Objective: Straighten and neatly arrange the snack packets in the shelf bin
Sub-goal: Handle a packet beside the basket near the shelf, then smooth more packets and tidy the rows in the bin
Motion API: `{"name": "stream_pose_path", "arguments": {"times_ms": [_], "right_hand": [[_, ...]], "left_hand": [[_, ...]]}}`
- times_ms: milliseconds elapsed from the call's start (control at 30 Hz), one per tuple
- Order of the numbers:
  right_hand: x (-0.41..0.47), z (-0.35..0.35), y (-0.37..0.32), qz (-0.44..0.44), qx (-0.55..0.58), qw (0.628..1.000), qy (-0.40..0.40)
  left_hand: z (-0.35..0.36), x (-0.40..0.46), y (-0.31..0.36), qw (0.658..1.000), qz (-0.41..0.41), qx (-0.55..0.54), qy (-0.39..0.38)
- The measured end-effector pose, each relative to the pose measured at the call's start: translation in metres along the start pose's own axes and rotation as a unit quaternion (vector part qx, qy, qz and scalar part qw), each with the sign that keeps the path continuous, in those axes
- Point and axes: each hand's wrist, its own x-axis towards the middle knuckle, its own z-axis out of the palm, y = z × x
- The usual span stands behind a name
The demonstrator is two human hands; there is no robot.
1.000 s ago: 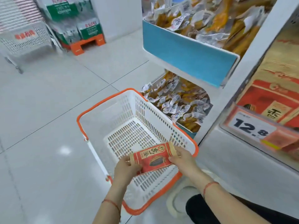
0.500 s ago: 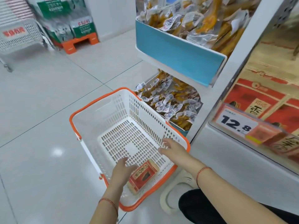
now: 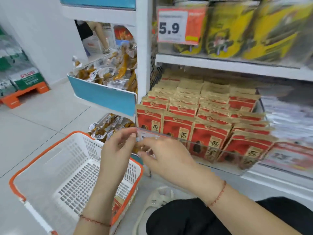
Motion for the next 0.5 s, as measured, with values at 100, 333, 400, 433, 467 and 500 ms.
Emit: {"name": "stream_pose_path", "arguments": {"times_ms": [100, 333, 400, 433, 467, 500], "right_hand": [[-0.040, -0.053, 0.029, 0.032, 0.001, 0.996, 0.087], [-0.115, -0.136, 0.122, 0.118, 0.124, 0.947, 0.272], [-0.117, -0.148, 0.149, 0.153, 0.102, 0.938, 0.293], [-0.116, -0.153, 0.160, 0.168, 0.084, 0.938, 0.292], [-0.113, -0.157, 0.170, 0.183, 0.065, 0.940, 0.281], [-0.109, -0.160, 0.178, 0.200, 0.039, 0.945, 0.257]], "left_hand": [[0.043, -0.010, 0.048, 0.996, 0.075, -0.029, -0.046], [0.134, -0.004, 0.117, 0.965, 0.162, 0.072, -0.193], [0.156, 0.014, 0.129, 0.944, 0.192, 0.168, -0.210], [0.167, 0.023, 0.133, 0.933, 0.205, 0.207, -0.211], [0.177, 0.033, 0.137, 0.925, 0.215, 0.236, -0.206], [0.186, 0.041, 0.141, 0.921, 0.219, 0.256, -0.196]]}}
